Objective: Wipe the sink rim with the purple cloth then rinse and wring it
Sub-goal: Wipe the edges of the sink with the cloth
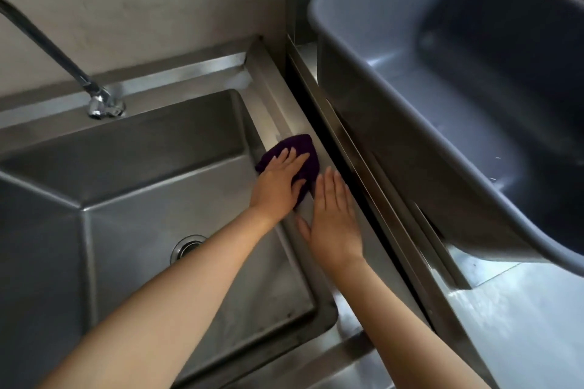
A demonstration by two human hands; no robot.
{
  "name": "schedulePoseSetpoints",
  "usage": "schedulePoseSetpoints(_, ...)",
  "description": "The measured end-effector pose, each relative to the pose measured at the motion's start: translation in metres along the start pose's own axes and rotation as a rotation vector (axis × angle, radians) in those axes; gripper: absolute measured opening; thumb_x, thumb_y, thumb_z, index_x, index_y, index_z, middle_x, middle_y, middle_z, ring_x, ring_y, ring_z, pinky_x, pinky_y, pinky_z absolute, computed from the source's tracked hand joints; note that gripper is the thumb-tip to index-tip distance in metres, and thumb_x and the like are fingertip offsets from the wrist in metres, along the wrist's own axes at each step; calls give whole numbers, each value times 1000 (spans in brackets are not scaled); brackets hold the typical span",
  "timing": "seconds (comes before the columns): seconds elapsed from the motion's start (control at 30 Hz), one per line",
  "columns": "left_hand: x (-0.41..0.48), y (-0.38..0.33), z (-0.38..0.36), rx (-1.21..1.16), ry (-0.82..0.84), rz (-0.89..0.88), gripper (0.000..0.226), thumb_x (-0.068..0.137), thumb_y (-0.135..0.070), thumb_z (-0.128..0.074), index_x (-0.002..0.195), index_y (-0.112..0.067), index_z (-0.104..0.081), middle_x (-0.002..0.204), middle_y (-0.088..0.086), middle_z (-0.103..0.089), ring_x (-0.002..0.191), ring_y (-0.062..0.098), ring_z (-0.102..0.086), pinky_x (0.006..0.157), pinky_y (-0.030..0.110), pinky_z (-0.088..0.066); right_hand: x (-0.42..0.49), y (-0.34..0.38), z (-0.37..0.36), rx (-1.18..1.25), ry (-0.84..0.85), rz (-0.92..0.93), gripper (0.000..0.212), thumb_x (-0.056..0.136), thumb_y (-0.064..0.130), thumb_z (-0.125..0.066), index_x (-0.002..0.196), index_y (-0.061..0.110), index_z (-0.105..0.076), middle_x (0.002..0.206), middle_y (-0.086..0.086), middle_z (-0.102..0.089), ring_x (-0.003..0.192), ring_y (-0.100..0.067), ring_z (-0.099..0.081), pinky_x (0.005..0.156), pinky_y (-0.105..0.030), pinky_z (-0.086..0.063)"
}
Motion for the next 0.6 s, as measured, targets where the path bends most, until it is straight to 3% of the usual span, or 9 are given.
schedulePoseSetpoints(0.07, 17, 9, 6, 16, -4, -3, 52, 93, -17, -50, 142, -20, -34, 152, 10, -28, 143, 22, -19, 116, 28, -7, 19, 2, -2, 40, 42, -5, 77, 91, 54, -10, 145, 3, 11, 156, -17, 12, 144, -27, 15, 116, -36, 11)
schedulePoseSetpoints(0.17, 36, 21, 12, 54, 7, -21, 52, 93, -17, -50, 142, -21, -34, 152, 12, -28, 143, 24, -20, 117, 33, -13, 31, 4, -1, 34, 27, -41, 77, 95, 52, -22, 145, 2, 12, 156, -18, 12, 144, -28, 15, 116, -37, 12)
schedulePoseSetpoints(0.3, 59, 35, 21, 104, -32, -5, 51, 94, -17, -47, 143, -20, -32, 153, 11, -27, 143, 23, -20, 118, 33, -14, 32, 6, -4, 27, -7, -52, 78, 95, 53, -22, 143, 2, 14, 156, -18, 12, 144, -28, 14, 115, -37, 12)
schedulePoseSetpoints(0.5, 94, 54, 36, 123, 6, 33, 49, 96, -19, -43, 144, -23, -31, 154, 7, -24, 143, 19, -19, 113, 32, -21, 33, 6, -6, 2, -88, -81, 77, 90, 54, -14, 144, 1, -4, 155, -20, -10, 145, -30, -6, 116, -40, 0)
schedulePoseSetpoints(0.6, 94, 51, 37, 92, 31, 21, 46, 97, -17, -41, 142, -23, -34, 154, 9, -25, 143, 19, -20, 114, 33, -23, 33, 5, -5, 8, -65, -69, 76, 92, 53, -16, 144, 2, 4, 157, -18, -2, 145, -28, 2, 115, -38, 6)
Point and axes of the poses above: each hand's wrist, its own x-axis towards the middle knuckle, its own z-axis out of the back of the hand, y = z × x, the point moved 6 cm from there along x, towards the middle knuckle
